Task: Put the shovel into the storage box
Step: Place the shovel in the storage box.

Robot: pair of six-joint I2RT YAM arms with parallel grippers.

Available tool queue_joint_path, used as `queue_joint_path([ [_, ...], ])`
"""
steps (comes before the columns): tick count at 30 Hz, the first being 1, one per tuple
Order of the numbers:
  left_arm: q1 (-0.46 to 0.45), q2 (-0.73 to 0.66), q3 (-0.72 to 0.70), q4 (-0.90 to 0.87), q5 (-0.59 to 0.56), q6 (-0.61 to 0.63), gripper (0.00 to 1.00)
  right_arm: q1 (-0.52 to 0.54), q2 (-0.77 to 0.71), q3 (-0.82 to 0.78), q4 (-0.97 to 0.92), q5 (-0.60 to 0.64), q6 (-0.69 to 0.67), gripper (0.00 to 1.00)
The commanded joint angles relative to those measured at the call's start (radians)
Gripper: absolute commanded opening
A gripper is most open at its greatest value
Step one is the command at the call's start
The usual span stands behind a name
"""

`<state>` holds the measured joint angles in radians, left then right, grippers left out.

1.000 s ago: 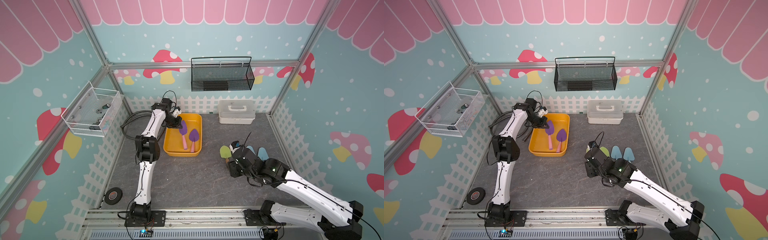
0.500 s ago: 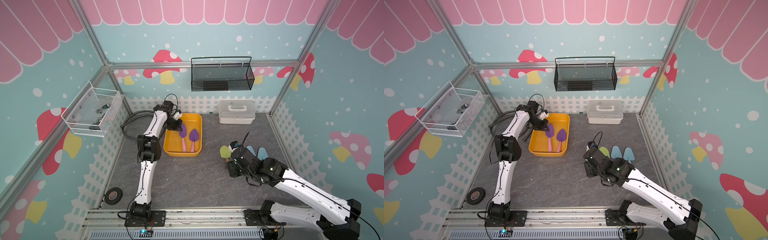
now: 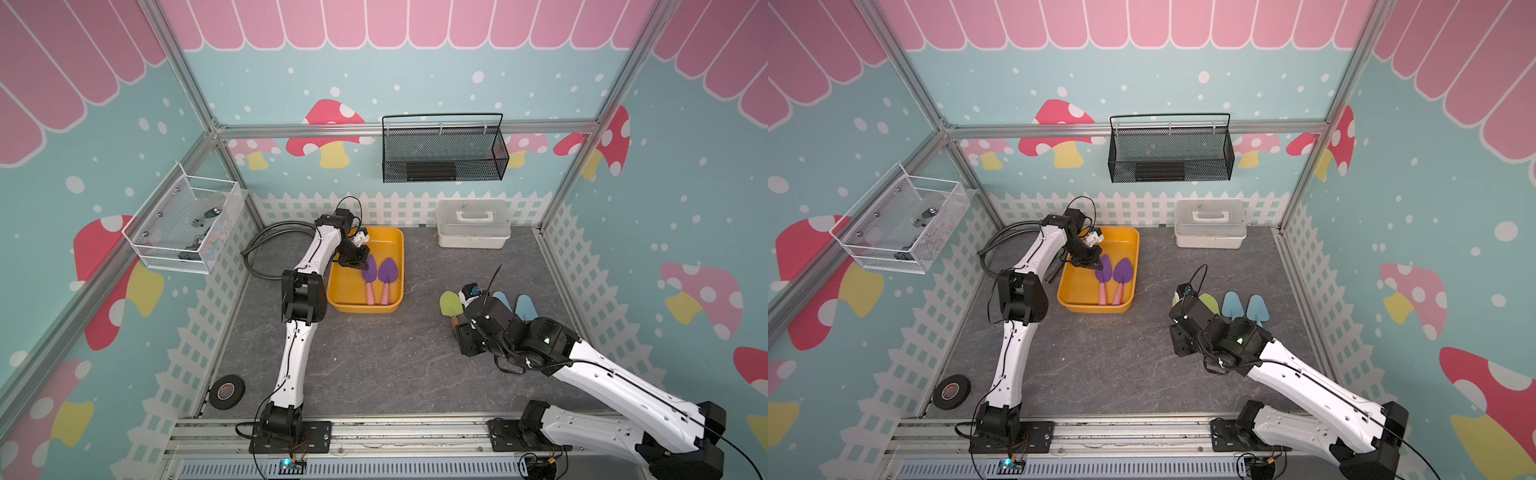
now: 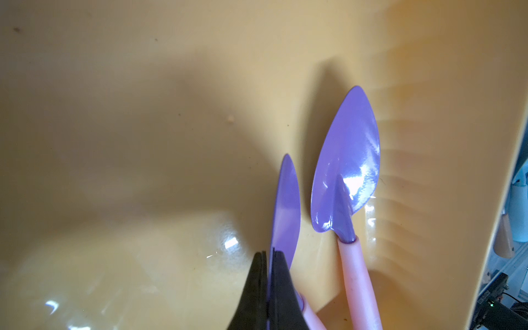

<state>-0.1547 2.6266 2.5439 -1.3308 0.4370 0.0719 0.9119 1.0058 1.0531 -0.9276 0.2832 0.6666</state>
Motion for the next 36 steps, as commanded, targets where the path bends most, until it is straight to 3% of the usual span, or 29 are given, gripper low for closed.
queue_joint_path([
  [1, -0.005, 0.024, -0.002, -0.013, -0.045, 0.015, 0.07, 0.002, -0.016, -0.011, -0.012, 0.0, 0.013, 0.59],
  [3, -0.005, 0.026, -0.003, -0.013, -0.053, 0.014, 0.18, 0.002, -0.022, -0.013, -0.013, 0.0, 0.014, 0.58],
  [7, -0.005, 0.029, -0.005, -0.016, -0.07, 0.011, 0.31, 0.001, -0.03, -0.017, -0.013, 0.003, 0.019, 0.59],
  [22, -0.005, -0.042, -0.004, -0.019, -0.181, -0.005, 0.36, 0.0, -0.036, -0.015, -0.017, 0.038, 0.02, 0.59],
  [26, -0.005, -0.117, 0.0, -0.019, -0.199, -0.014, 0.36, -0.017, -0.006, 0.008, -0.02, 0.082, 0.018, 0.64],
  [36, -0.025, -0.356, -0.041, -0.018, -0.148, -0.077, 0.38, -0.161, 0.15, 0.122, -0.028, 0.071, -0.067, 0.66],
])
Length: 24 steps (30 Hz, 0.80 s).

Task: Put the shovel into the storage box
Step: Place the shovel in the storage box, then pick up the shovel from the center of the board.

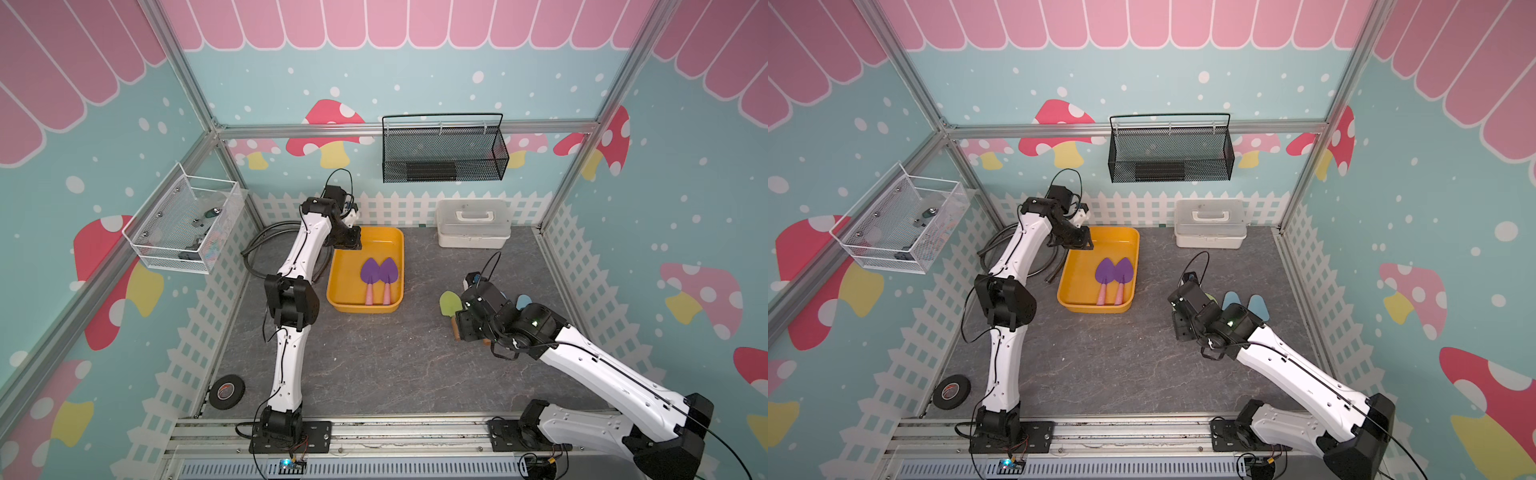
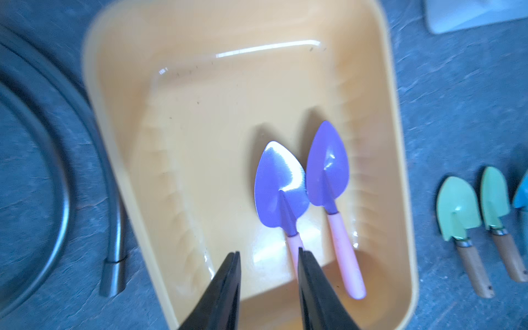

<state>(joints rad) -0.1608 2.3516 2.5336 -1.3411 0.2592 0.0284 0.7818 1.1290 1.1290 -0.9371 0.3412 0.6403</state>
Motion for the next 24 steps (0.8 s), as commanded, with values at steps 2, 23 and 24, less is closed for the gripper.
queue_joint_path([
  [2, -0.047, -0.136, -0.075, -0.003, 0.037, -0.062, 0.41, -0.061, 0.065, 0.069, -0.021, 0.013, -0.059, 0.67],
  [23, -0.216, -0.828, -1.044, 0.82, 0.38, -0.462, 0.79, -0.167, 0.309, -0.122, 0.209, -0.17, -0.134, 0.57],
  [24, -0.217, -0.846, -1.066, 0.829, 0.386, -0.469, 0.79, -0.173, 0.315, -0.135, 0.224, -0.186, -0.138, 0.57],
])
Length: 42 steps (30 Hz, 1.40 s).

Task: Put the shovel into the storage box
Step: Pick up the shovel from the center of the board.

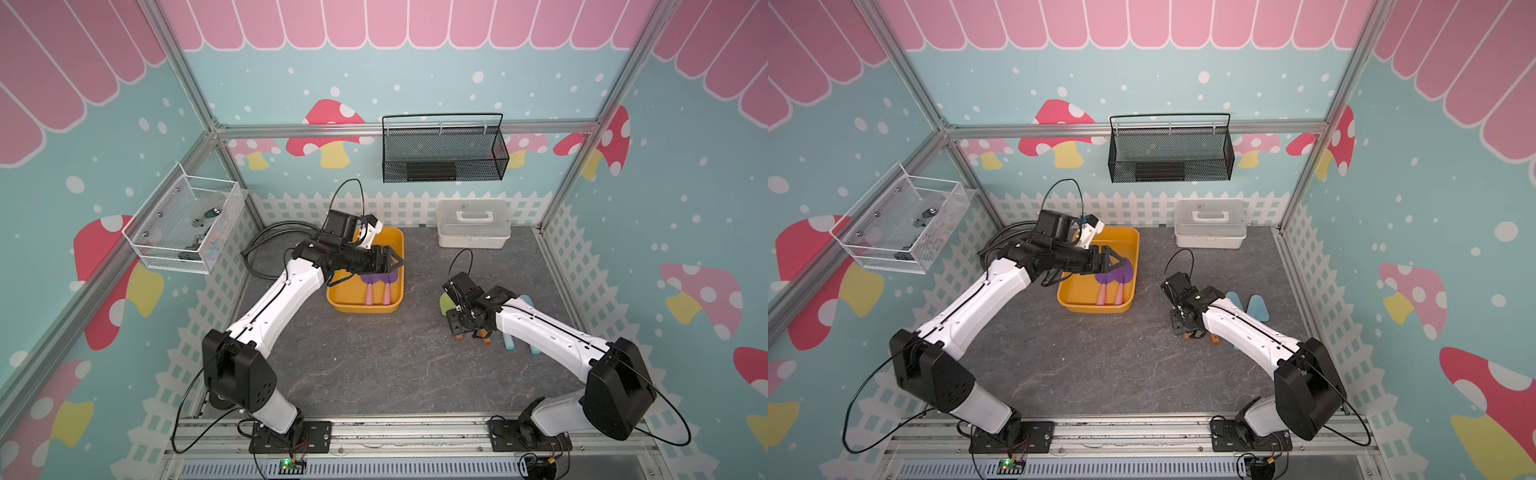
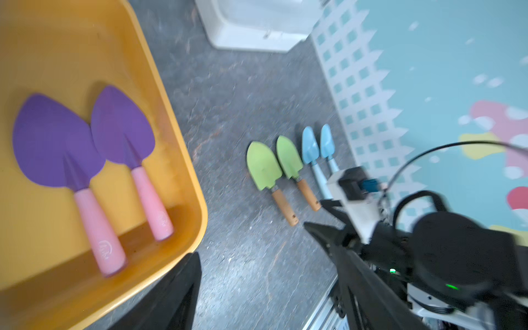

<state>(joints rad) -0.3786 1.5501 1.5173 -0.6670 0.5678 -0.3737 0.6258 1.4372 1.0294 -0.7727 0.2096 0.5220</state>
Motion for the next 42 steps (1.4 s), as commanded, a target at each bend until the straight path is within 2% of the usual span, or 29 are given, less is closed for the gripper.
queue_joint_path([
  [1, 0.0, -0.059, -0.071, 0.164, 0.082, -0.073, 0.79, -0.021, 0.012, -0.048, 0.074, -0.063, -0.025, 0.56],
  [9, -0.004, -0.144, -0.212, 0.219, 0.065, -0.098, 0.79, -0.044, 0.101, -0.071, 0.146, -0.103, -0.048, 0.54],
  [18, -0.002, -0.16, -0.252, 0.221, 0.054, -0.088, 0.79, -0.075, 0.195, -0.064, 0.196, -0.133, -0.06, 0.52],
  [25, -0.001, -0.159, -0.269, 0.221, 0.049, -0.084, 0.79, -0.089, 0.232, -0.048, 0.208, -0.144, -0.062, 0.41],
  [31, 0.0, -0.154, -0.276, 0.221, 0.042, -0.082, 0.79, -0.101, 0.23, -0.056, 0.209, -0.149, -0.063, 0.21],
  [37, 0.0, -0.137, -0.275, 0.224, 0.035, -0.083, 0.79, -0.101, 0.182, -0.068, 0.192, -0.16, -0.069, 0.16],
  [42, 0.0, -0.106, -0.272, 0.231, 0.027, -0.085, 0.79, -0.1, 0.071, -0.063, 0.126, -0.156, -0.07, 0.13],
])
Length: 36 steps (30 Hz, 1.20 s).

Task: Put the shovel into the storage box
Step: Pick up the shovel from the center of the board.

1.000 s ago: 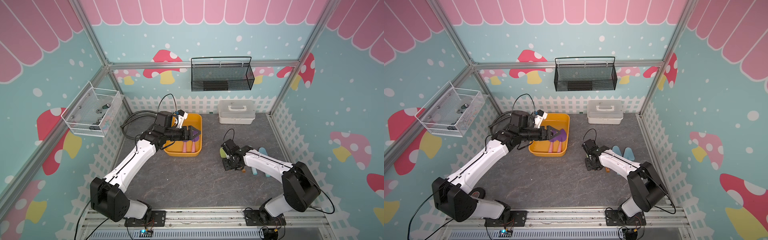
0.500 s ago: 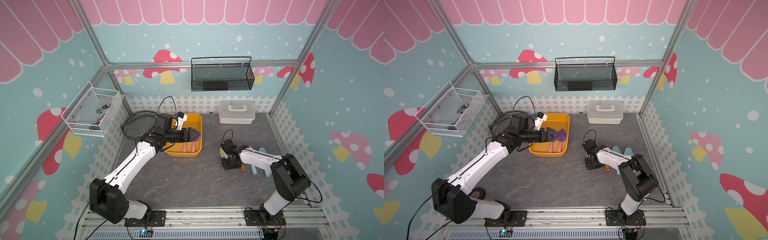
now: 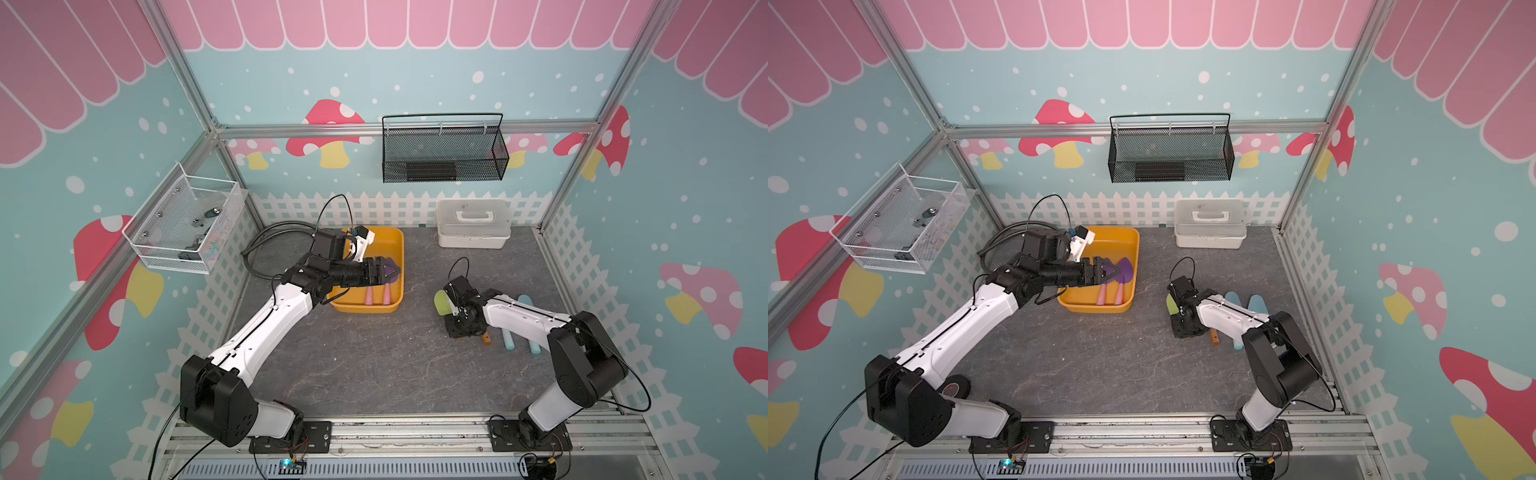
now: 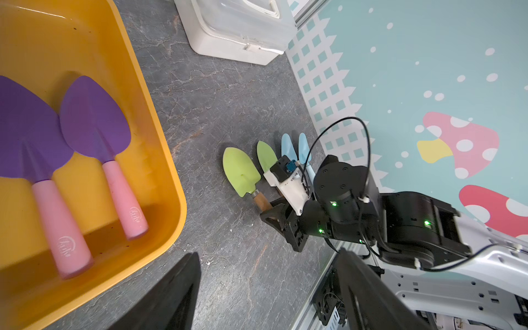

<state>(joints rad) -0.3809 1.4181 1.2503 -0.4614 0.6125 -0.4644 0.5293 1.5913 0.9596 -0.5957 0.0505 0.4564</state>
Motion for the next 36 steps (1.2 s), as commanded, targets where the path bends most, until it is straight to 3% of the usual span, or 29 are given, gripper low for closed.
queue_joint_path([
  [1, 0.002, 0.036, -0.003, 0.029, -0.017, 0.004, 0.79, -0.002, -0.109, 0.01, -0.066, 0.0, -0.004, 0.13],
  [10, -0.024, 0.183, 0.09, 0.035, -0.002, -0.018, 0.78, 0.039, -0.406, 0.051, -0.249, -0.021, 0.041, 0.12],
  [14, -0.075, 0.237, 0.133, 0.043, 0.003, -0.022, 0.68, 0.09, -0.47, 0.07, -0.293, -0.016, 0.08, 0.1],
  [18, -0.112, 0.261, 0.152, 0.064, 0.008, -0.043, 0.61, 0.134, -0.469, 0.091, -0.299, 0.021, 0.104, 0.09],
  [36, -0.16, 0.276, 0.052, 0.314, 0.097, -0.193, 0.62, 0.199, -0.319, 0.221, -0.223, 0.04, 0.1, 0.09],
])
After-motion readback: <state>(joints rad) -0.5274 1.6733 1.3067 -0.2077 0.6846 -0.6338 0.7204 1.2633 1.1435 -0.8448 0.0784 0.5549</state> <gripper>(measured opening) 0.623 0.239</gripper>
